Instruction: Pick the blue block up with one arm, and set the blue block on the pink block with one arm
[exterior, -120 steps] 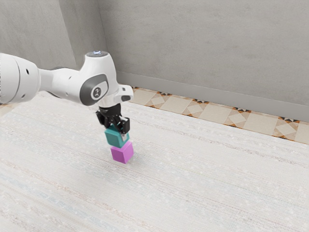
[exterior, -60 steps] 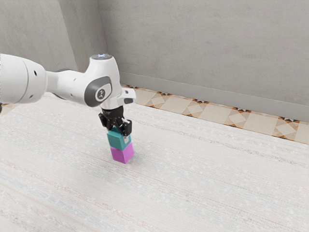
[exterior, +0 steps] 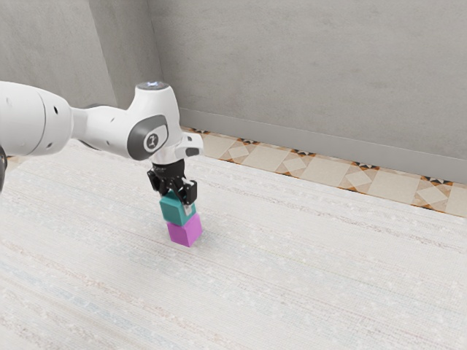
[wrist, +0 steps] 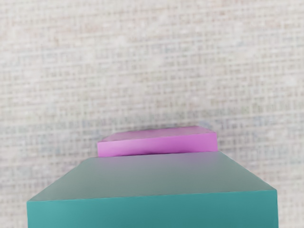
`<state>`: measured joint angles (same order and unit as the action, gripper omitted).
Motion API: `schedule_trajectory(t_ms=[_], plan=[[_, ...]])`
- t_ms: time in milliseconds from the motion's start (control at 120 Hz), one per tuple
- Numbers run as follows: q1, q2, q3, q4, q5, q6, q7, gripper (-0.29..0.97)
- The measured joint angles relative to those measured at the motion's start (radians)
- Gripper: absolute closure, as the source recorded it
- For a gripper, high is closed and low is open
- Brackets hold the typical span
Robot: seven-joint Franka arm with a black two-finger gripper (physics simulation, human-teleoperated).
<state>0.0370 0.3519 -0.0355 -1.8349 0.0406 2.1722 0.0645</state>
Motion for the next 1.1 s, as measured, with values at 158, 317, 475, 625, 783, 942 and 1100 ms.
schedule_trajectory(t_ms=[158, 317, 475, 625, 783, 942, 1100], plan=[[0.000, 0.002, -0.002, 0.002, 0.000, -0.001, 0.002, 0.31], [0.000, 0.003, -0.003, 0.005, -0.005, -0.001, 0.006, 0.22], [0.000, 0.001, -0.003, 0.010, -0.009, -0.006, 0.011, 0.11], [-0.001, -0.081, -0.006, 0.071, -0.010, -0.079, 0.014, 0.05], [-0.002, -0.133, -0.019, 0.129, -0.016, -0.165, 0.014, 0.03], [-0.002, -0.146, -0.021, 0.137, -0.020, -0.222, 0.010, 0.01], [-0.002, -0.147, -0.021, 0.138, -0.022, -0.249, 0.008, 0.01]])
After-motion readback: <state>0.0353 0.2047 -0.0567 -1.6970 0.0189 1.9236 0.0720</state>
